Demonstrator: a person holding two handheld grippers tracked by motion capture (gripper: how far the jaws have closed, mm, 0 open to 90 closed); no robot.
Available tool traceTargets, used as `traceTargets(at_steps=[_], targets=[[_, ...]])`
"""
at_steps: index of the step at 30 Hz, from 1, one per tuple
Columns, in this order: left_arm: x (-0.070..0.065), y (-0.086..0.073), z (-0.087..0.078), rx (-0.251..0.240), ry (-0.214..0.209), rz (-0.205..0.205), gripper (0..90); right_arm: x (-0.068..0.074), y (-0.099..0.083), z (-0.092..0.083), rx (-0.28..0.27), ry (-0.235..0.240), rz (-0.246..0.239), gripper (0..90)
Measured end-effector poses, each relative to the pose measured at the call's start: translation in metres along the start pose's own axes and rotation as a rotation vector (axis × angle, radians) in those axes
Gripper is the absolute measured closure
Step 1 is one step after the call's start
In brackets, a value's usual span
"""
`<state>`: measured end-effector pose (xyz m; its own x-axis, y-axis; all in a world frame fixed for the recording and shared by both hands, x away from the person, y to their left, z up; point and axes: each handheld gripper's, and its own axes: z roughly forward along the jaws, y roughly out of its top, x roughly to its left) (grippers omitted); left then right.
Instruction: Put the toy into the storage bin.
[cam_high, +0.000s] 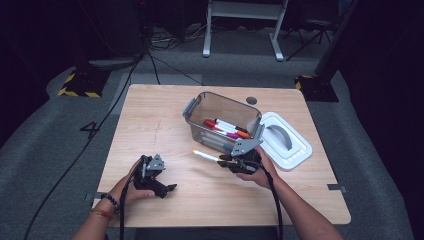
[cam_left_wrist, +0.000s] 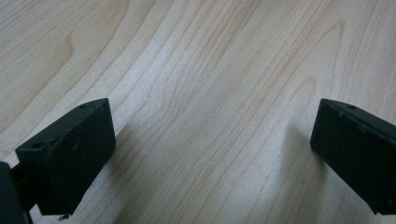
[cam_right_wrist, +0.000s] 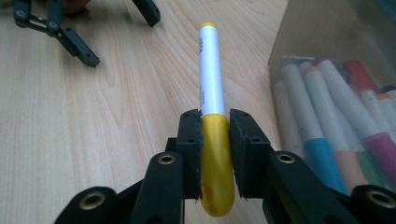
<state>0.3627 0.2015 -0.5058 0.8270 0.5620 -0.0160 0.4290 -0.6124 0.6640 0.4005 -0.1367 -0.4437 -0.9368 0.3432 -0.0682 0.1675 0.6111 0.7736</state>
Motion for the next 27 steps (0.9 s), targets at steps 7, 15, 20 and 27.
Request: traceTargets(at_steps=[7, 15, 20, 27], targets=[[0.0, 0.0, 0.0, 0.0, 0.0, 0.0, 0.5, 0.004, 0.007, -0.024, -0.046, -0.005, -0.008, 75.1], [0.0, 0.0, 0.0, 0.0, 0.0, 0.0, 0.5, 0.009, 0.018, -0.057, -0.088, -0.019, -0.043, 75.1], [0.0, 0.0, 0.0, 0.0, 0.0, 0.0, 0.5, 0.003, 0.023, -0.073, -0.094, -0.04, -0.048, 75.1], [0.0, 0.0, 0.0, 0.0, 0.0, 0.0, 0.5, -0.005, 0.034, -0.093, -0.118, -0.079, -0.054, 75.1]])
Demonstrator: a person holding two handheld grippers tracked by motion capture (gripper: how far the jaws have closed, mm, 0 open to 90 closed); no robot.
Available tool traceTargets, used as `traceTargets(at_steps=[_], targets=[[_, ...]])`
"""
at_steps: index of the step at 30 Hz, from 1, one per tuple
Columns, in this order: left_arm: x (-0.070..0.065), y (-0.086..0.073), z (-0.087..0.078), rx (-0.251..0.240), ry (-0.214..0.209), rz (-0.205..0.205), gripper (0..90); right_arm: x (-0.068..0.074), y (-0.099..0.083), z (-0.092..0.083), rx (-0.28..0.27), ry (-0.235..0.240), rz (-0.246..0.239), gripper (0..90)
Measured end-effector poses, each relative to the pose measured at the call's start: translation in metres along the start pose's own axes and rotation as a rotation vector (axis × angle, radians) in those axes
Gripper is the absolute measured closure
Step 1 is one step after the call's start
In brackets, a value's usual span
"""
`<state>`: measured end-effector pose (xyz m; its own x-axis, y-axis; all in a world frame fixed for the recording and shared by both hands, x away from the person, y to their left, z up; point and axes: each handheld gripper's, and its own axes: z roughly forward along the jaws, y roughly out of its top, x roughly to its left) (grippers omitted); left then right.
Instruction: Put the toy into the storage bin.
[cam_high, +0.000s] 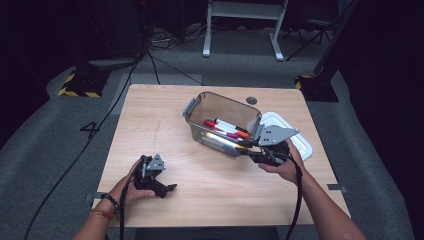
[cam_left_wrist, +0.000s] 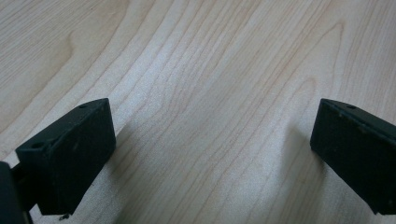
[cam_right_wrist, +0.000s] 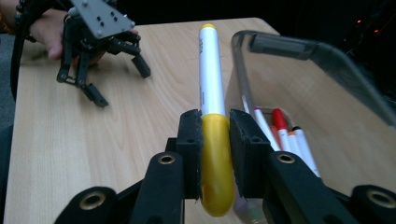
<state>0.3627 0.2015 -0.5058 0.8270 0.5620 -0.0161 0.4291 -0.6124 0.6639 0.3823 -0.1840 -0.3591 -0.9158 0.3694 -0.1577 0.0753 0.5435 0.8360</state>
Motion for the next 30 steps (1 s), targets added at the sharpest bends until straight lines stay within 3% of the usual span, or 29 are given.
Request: traceTargets(at_steps=[5, 14, 25, 30], targets=[[0.0, 0.0, 0.0, 0.0, -0.001, 0.0, 0.5, -0.015, 0.012, -0.012, -0.019, -0.042, 0.008, 75.1], [0.0, 0.0, 0.0, 0.001, -0.002, -0.001, 0.4, -0.038, 0.023, -0.007, -0.006, -0.068, 0.017, 75.1], [0.0, 0.0, 0.0, 0.002, -0.002, 0.001, 0.3, -0.067, 0.025, 0.027, 0.092, -0.069, 0.047, 75.1], [0.0, 0.0, 0.0, 0.002, -0.002, 0.001, 0.3, -0.079, 0.026, 0.052, 0.151, -0.058, 0.06, 75.1]])
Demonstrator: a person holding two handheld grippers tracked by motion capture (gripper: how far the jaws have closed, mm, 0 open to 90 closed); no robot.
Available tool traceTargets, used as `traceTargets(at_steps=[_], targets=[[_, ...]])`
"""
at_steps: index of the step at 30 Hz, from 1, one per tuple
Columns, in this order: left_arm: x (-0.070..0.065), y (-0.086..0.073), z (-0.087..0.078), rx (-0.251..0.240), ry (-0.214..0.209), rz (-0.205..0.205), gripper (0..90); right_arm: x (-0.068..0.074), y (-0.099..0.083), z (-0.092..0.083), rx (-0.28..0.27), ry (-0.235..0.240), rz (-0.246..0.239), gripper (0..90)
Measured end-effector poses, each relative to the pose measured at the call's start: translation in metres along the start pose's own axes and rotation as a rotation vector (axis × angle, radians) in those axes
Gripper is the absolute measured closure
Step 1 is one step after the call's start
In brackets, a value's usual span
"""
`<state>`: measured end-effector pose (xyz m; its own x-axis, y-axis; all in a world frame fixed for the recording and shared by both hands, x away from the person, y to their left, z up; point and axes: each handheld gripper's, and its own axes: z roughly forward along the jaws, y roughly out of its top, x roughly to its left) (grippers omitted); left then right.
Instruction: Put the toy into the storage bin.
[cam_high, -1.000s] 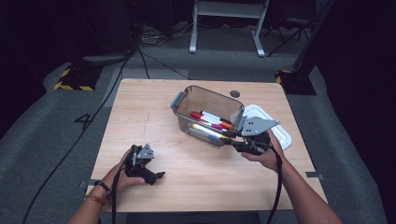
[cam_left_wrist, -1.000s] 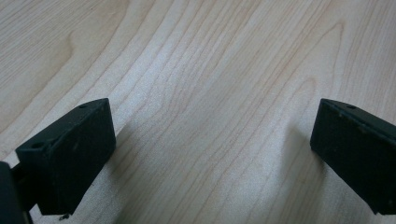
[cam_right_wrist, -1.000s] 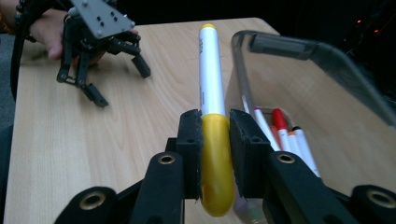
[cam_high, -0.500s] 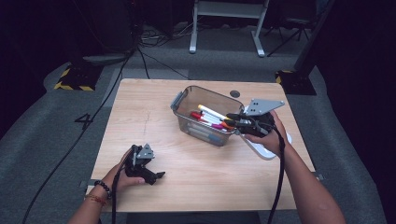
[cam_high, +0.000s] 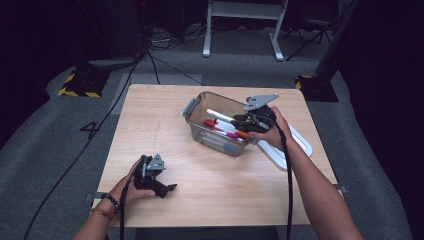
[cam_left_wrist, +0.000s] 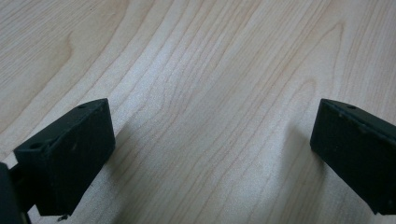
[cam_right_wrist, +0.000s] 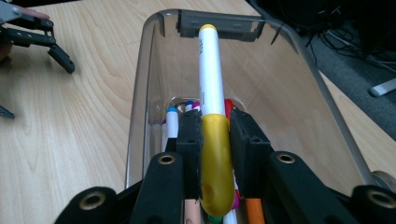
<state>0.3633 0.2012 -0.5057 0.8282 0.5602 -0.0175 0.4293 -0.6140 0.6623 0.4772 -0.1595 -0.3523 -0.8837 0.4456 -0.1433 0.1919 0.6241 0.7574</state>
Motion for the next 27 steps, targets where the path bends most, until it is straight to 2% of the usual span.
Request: traceTargets(at_steps=[9, 14, 15, 16, 19, 23, 27], targets=[[0.0, 0.0, 0.0, 0.0, 0.0, 0.001, 0.3, -0.01, 0.005, 0.029, 0.069, 0.032, 0.002, 75.1], [0.0, 0.0, 0.0, 0.0, 0.0, 0.001, 0.3, -0.015, 0.001, 0.045, 0.154, 0.057, -0.001, 75.1], [0.0, 0.0, 0.0, 0.0, 0.0, 0.001, 0.3, -0.015, 0.001, 0.045, 0.154, 0.057, -0.001, 75.1], [0.0, 0.0, 0.0, 0.0, 0.0, 0.0, 0.2, -0.017, 0.0, 0.053, 0.202, 0.061, -0.006, 75.1], [0.0, 0.0, 0.0, 0.0, 0.0, 0.0, 0.3, -0.018, -0.002, 0.061, 0.252, 0.074, -0.005, 75.1], [0.0, 0.0, 0.0, 0.0, 0.0, 0.001, 0.3, -0.019, -0.004, 0.065, 0.29, 0.078, -0.007, 75.0], [0.0, 0.0, 0.0, 0.0, 0.0, 0.001, 0.3, -0.017, -0.006, 0.069, 0.349, 0.11, -0.004, 74.8]])
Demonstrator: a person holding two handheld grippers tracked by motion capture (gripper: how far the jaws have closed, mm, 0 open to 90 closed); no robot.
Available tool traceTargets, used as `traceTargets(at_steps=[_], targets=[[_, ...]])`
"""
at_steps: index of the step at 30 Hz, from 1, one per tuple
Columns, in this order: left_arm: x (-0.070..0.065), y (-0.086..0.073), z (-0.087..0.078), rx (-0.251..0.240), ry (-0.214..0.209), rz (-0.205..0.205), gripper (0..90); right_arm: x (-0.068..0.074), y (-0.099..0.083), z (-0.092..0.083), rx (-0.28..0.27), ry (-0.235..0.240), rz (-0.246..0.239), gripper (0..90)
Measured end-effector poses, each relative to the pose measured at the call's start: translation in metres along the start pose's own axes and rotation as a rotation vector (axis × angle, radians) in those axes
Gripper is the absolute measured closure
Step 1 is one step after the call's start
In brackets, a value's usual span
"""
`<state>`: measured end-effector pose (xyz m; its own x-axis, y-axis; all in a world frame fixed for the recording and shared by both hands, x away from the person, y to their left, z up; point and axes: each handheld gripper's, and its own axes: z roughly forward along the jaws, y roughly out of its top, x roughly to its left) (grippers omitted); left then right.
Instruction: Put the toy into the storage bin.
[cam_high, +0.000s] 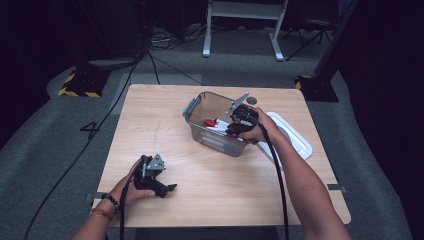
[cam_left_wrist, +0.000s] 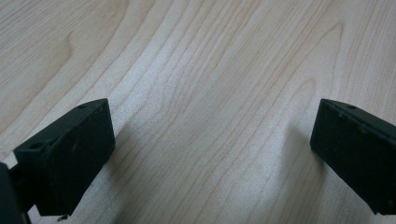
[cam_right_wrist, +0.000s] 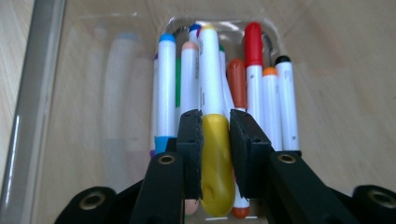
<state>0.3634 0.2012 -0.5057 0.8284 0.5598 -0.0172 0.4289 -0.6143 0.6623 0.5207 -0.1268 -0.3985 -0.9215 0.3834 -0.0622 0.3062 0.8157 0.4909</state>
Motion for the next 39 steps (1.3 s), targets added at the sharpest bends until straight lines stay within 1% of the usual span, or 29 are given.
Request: traceTargets(at_steps=[2, 4, 5, 6, 8, 9, 11, 12, 14, 16, 19, 20, 23, 26, 27, 28, 29, 30, 33, 35, 37, 39], targets=[[0.0, 0.0, 0.0, 0.0, 0.0, 0.0, 0.3, 0.0, 0.0, 0.0, 0.009, -0.003, 0.003, 74.1], [0.0, 0.0, 0.0, 0.0, 0.0, 0.0, 0.3, -0.001, 0.0, 0.0, 0.0, -0.019, 0.01, 69.3], [0.0, 0.0, 0.0, 0.0, 0.0, 0.0, 0.3, -0.001, -0.001, -0.001, -0.005, -0.025, 0.017, 69.3], [0.0, 0.0, 0.0, 0.0, 0.0, 0.0, 0.2, -0.002, -0.002, -0.002, -0.011, -0.019, 0.026, 69.1], [0.0, 0.0, 0.0, 0.0, 0.0, 0.0, 0.3, -0.003, -0.004, -0.003, -0.025, -0.032, 0.032, 63.5], [0.0, 0.0, 0.0, 0.0, 0.0, 0.0, 0.3, -0.004, -0.004, -0.005, -0.038, -0.047, 0.055, 61.1], [0.0, 0.0, 0.0, 0.0, 0.0, 0.0, 0.3, -0.005, -0.006, -0.01, -0.07, -0.056, 0.067, 56.9], [0.0, 0.0, 0.0, 0.0, 0.0, 0.0, 0.3, -0.005, -0.007, -0.014, -0.094, -0.062, 0.072, 52.9], [0.0, 0.0, 0.0, 0.0, 0.0, 0.0, 0.3, -0.005, -0.01, -0.025, -0.145, -0.095, 0.101, 46.0], [0.0, 0.0, 0.0, 0.0, 0.0, 0.0, 0.3, -0.003, -0.013, -0.036, -0.181, -0.122, 0.112, 39.6], [0.0, 0.0, 0.0, 0.0, 0.001, 0.0, 0.3, -0.002, -0.021, -0.054, -0.225, -0.147, 0.13, 34.0], [0.0, 0.0, 0.0, 0.0, 0.0, 0.0, 0.2, -0.001, -0.024, -0.06, -0.239, -0.166, 0.133, 32.3], [0.0, 0.0, 0.0, 0.0, 0.001, 0.0, 0.3, 0.0, -0.036, -0.078, -0.265, -0.194, 0.135, 30.4], [0.0, 0.0, 0.0, 0.0, 0.002, -0.006, 0.2, 0.001, -0.05, -0.095, -0.299, -0.222, 0.148, 30.2], [0.0, 0.0, 0.0, 0.0, 0.002, -0.006, 0.2, 0.001, -0.05, -0.095, -0.299, -0.222, 0.148, 30.2], [0.0, 0.0, 0.0, 0.0, 0.002, -0.006, 0.2, 0.0, -0.063, -0.105, -0.316, -0.253, 0.162, 30.2], [0.0, 0.0, 0.0, 0.0, 0.002, -0.006, 0.2, 0.0, -0.063, -0.105, -0.316, -0.253, 0.162, 30.2], [0.0, 0.0, 0.0, 0.0, 0.002, -0.006, 0.2, -0.002, -0.075, -0.111, -0.329, -0.265, 0.18, 30.2], [0.0, 0.0, 0.0, 0.0, 0.002, -0.006, 0.2, -0.004, -0.093, -0.12, -0.339, -0.296, 0.205, 30.3], [0.0, 0.0, 0.0, -0.001, 0.002, -0.006, 0.2, -0.007, -0.105, -0.124, -0.341, -0.328, 0.222, 30.7], [0.0, 0.0, 0.0, -0.001, 0.002, -0.006, 0.2, -0.011, -0.116, -0.125, -0.337, -0.344, 0.245, 31.3], [0.0, 0.0, 0.0, -0.001, 0.002, -0.006, 0.2, -0.017, -0.128, -0.121, -0.317, -0.378, 0.271, 32.3]])
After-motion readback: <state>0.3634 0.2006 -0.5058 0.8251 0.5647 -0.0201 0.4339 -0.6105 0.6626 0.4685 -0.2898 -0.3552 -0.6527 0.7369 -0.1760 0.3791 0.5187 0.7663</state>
